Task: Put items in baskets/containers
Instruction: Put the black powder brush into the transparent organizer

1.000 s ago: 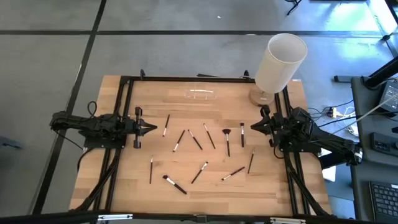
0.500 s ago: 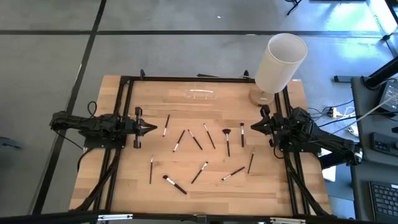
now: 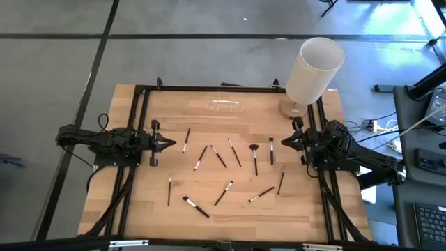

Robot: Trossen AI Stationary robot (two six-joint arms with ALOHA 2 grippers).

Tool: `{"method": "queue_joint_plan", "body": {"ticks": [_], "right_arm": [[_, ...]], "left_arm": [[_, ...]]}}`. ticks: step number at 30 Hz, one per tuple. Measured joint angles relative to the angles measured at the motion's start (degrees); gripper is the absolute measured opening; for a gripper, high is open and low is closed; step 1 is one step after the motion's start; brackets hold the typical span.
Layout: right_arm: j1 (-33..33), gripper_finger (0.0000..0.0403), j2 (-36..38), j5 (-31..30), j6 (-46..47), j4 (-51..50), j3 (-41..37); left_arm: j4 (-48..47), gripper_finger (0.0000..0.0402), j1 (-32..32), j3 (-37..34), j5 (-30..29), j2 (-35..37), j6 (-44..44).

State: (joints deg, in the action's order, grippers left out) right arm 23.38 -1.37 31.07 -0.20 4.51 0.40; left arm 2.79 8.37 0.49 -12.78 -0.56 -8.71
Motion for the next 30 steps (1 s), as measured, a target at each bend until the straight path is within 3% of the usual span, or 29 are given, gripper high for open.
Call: {"method": "queue_joint_plan", "body": {"ticks": [14,22,27,30], "right_arm": [[0.02,0.0028,0.00,0.00,0.23,0.00,-0.02],[0.01,0.0028,0.00,-2.36,7.20,4.58,-0.02],[0.02,0.0028,0.00,-2.93,7.89,5.94,-0.02],[0.02,0.0028,0.00,-2.96,10.42,5.92,-0.02]], "left_arm": [[0.00,0.0010,0.02,-0.02,0.01,-0.01,0.00],[-0.01,0.0010,0.01,-0.02,0.02,-0.02,-0.04],[-0.24,0.0008,0.02,0.00,1.33,-0.02,-16.47],[-0.22,0.0011,0.02,-0.02,1.33,-0.02,-21.22]]}}
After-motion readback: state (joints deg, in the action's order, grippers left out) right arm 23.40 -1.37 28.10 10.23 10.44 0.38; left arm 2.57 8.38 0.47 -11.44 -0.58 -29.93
